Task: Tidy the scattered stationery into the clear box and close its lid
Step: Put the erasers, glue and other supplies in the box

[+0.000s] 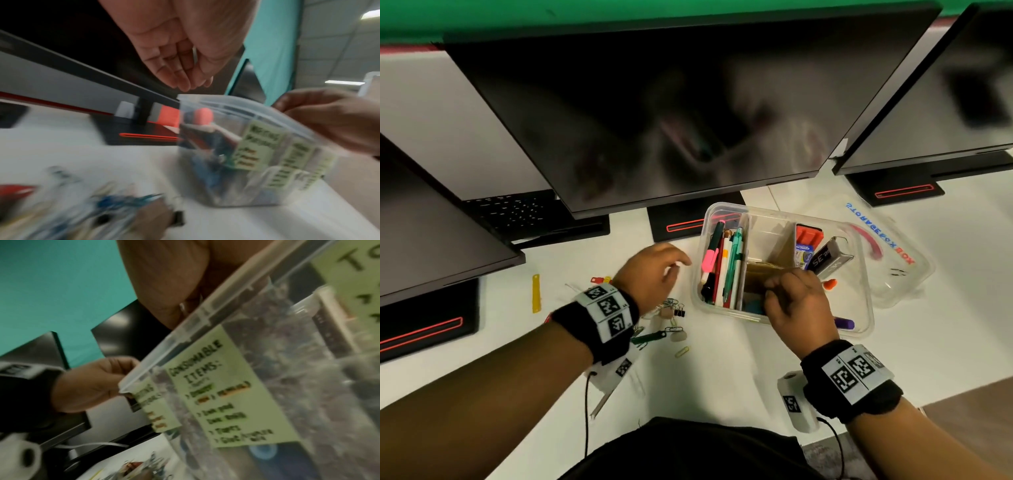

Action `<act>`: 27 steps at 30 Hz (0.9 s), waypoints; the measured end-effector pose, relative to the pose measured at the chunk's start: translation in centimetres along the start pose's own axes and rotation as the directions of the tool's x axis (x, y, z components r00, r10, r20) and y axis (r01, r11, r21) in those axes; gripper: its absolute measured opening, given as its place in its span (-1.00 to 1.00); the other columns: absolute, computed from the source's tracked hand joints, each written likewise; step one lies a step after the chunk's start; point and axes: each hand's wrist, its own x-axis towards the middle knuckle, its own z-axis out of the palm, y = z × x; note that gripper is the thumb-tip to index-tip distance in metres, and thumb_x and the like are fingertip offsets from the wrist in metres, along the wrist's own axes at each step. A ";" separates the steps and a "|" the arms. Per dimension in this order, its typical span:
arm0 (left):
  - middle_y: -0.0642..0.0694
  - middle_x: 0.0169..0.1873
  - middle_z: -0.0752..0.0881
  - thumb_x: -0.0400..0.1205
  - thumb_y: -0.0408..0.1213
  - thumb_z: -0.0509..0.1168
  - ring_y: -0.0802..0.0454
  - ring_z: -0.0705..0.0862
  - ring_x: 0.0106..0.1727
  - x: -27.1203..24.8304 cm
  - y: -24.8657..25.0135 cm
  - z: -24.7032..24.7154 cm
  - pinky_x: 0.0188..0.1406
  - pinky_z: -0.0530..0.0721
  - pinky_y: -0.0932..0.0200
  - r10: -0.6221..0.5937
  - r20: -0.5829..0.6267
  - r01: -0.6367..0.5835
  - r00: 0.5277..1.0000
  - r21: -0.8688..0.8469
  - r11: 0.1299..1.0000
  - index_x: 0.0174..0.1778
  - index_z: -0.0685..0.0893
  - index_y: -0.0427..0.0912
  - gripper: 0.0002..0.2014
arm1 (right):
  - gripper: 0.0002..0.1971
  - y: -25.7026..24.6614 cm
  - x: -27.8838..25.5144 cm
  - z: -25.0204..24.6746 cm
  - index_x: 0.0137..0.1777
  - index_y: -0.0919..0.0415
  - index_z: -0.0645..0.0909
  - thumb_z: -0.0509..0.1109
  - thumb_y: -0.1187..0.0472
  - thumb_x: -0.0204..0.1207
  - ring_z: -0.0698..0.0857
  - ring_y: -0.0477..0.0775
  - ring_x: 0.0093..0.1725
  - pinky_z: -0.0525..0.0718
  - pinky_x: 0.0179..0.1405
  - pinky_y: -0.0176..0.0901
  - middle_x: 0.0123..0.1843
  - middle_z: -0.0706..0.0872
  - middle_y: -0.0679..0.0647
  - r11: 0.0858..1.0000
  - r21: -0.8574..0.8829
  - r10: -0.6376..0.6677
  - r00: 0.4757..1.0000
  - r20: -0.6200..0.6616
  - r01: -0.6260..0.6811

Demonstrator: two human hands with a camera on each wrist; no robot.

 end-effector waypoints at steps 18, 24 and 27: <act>-0.24 0.13 0.55 0.58 -0.40 0.22 -0.24 0.64 0.17 -2.5 -4.1 5.7 0.11 0.64 -0.01 -0.211 0.419 0.113 0.883 0.247 0.962 0.29 0.48 -0.14 -0.66 | -0.64 -4.5 -0.7 10.6 0.42 0.12 0.51 0.12 0.16 0.69 0.57 0.23 0.28 0.57 0.17 -0.02 0.32 0.54 0.16 0.935 -0.088 -0.125 0.552 0.824 0.343; -0.21 0.17 0.50 0.55 -0.51 0.19 -0.17 0.68 0.15 -2.9 -4.2 6.4 0.10 0.69 0.00 -0.205 0.387 0.117 0.899 0.240 0.964 0.23 0.48 -0.17 -0.66 | -0.65 -3.8 -1.4 11.9 0.34 0.24 0.53 0.12 0.12 0.67 0.59 0.28 0.20 0.65 0.07 0.06 0.23 0.56 0.22 0.930 -0.106 -0.117 0.556 0.823 0.352; -0.15 0.16 0.44 0.53 -0.54 0.17 -0.12 0.65 0.10 -3.0 -4.0 6.7 -0.08 0.53 0.21 -0.155 0.394 0.057 0.906 0.247 0.967 0.18 0.52 -0.19 -0.67 | -0.64 -3.7 -1.7 12.1 0.33 0.26 0.52 0.11 0.10 0.67 0.60 0.28 0.17 0.65 0.09 0.10 0.22 0.57 0.24 0.926 -0.113 -0.119 0.564 0.817 0.359</act>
